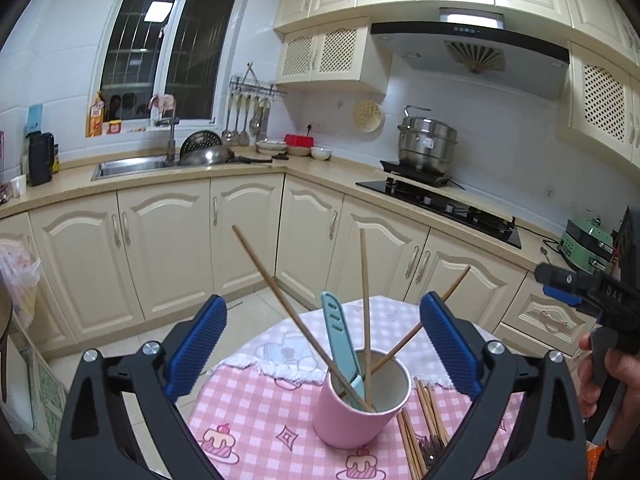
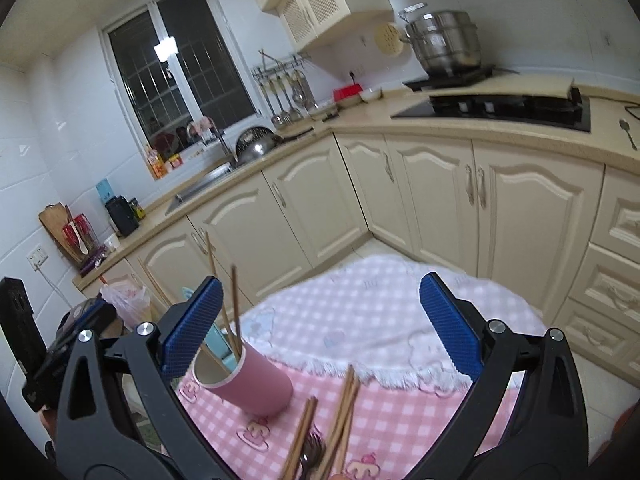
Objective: Organize utensils
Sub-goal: 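Move both tools back down to the remaining chopsticks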
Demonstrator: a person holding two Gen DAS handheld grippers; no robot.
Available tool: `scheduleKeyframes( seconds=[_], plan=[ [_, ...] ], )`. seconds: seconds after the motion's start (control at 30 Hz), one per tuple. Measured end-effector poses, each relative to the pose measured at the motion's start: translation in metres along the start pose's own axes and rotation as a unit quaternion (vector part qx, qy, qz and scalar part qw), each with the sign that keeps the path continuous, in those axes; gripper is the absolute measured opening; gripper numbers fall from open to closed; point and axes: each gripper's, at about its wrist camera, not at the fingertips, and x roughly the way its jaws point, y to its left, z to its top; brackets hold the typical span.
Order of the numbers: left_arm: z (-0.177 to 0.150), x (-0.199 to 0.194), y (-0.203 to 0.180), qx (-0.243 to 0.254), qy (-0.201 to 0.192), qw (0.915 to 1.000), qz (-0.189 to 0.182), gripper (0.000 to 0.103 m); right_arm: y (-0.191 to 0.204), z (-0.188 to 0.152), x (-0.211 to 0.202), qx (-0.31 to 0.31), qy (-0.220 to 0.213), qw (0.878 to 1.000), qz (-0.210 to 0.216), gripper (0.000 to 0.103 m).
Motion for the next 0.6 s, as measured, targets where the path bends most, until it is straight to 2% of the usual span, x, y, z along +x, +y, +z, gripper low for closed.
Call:
scheduleKeyframes(
  seconds=[0.47, 0.6],
  plan=[
    [-0.044, 0.004, -0.025, 0.011, 0.063, 0.9978, -0.017, 0.095, -0.023, -0.048, 0.005, 0.014, 0.105, 0.994, -0.040, 0.097],
    [-0.061, 0.010, -0.032, 0.015, 0.094, 0.9951, -0.026, 0.095, -0.025, -0.063, 0.006, 0.011, 0.127, 0.991, -0.048, 0.097]
  ],
)
